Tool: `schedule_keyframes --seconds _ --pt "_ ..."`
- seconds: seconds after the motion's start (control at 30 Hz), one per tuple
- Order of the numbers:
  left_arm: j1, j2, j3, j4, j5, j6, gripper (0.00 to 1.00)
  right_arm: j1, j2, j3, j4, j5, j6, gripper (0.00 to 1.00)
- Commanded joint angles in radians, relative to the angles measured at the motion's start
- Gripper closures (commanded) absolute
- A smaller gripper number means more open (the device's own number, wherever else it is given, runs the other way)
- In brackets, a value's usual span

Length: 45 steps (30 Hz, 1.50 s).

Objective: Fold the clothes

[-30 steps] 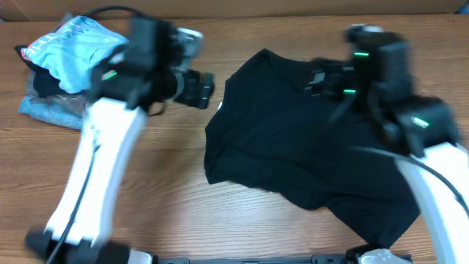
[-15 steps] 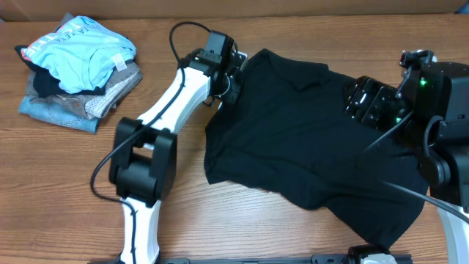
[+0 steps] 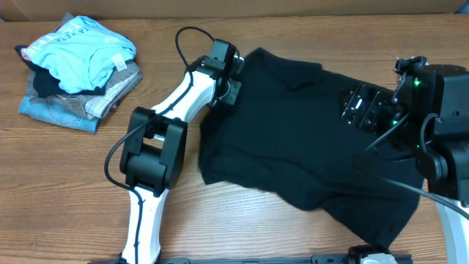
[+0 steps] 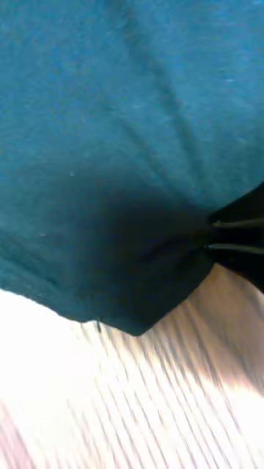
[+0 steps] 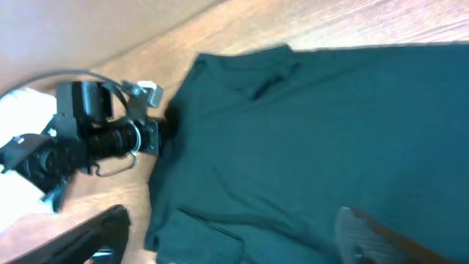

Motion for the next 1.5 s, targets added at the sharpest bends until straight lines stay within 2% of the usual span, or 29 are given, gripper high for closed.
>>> schedule_keyframes --seconds 0.0,0.1,0.2,0.23,0.3,0.37,0.47,0.57,0.77,0.97,1.0,1.1,1.2,1.37,1.4,1.43,1.47 --pt "0.051 0.047 0.008 -0.036 -0.344 -0.187 0.96 -0.003 0.054 0.014 -0.03 0.044 0.0 0.06" --pt "0.13 0.047 0.024 -0.066 -0.361 -0.255 0.96 -0.003 0.114 0.014 -0.071 0.045 0.0 0.06" --pt "0.206 0.047 0.057 -0.08 -0.204 -0.238 0.94 -0.003 0.194 0.014 -0.094 0.051 0.001 0.06" --pt "0.227 0.046 0.073 -0.093 -0.16 -0.23 0.93 -0.003 0.225 0.014 -0.094 0.051 0.002 0.09" --pt "0.26 0.04 0.115 -0.137 -0.13 -0.23 0.91 -0.004 0.287 0.014 -0.09 0.068 0.027 0.12" --pt "0.284 0.029 0.166 -0.185 -0.109 -0.23 0.85 -0.005 0.358 0.014 -0.079 0.097 0.066 0.17" --pt "0.314 0.001 0.26 -0.263 -0.029 -0.215 0.73 -0.008 0.474 0.014 -0.019 0.1 0.076 0.2" --pt "0.325 -0.035 0.343 -0.331 0.051 -0.171 0.53 -0.024 0.573 0.014 0.035 0.105 0.083 0.2" --pt "0.323 -0.146 0.475 -0.485 0.075 -0.118 0.32 -0.118 0.765 0.014 0.111 0.105 0.07 0.31" --pt "0.324 -0.317 0.569 -0.66 0.074 -0.064 0.26 -0.235 0.888 0.014 0.178 0.102 0.026 0.36" --pt "0.324 -0.351 0.573 -0.683 0.074 -0.064 0.25 -0.251 0.903 0.014 0.187 0.1 0.026 0.36" --pt "0.323 -0.445 0.573 -0.74 0.075 -0.065 0.23 -0.291 0.937 0.014 0.187 0.131 0.026 0.26" --pt "0.32 -0.525 0.573 -0.795 0.075 -0.066 0.21 -0.318 0.961 0.014 0.201 0.095 0.026 0.26" --pt "0.32 -0.607 0.573 -0.856 0.066 -0.064 0.18 -0.32 0.986 0.013 0.278 -0.03 -0.062 0.46" --pt "0.32 -0.62 0.573 -0.867 0.066 -0.064 0.18 -0.317 0.987 0.013 0.3 -0.053 -0.085 0.57" --pt "0.32 -0.625 0.573 -0.873 0.066 -0.064 0.18 -0.314 0.987 0.013 0.314 -0.05 -0.087 0.63" --pt "0.32 -0.632 0.573 -0.886 0.066 -0.064 0.17 -0.314 0.987 0.013 0.34 -0.038 -0.087 0.75"
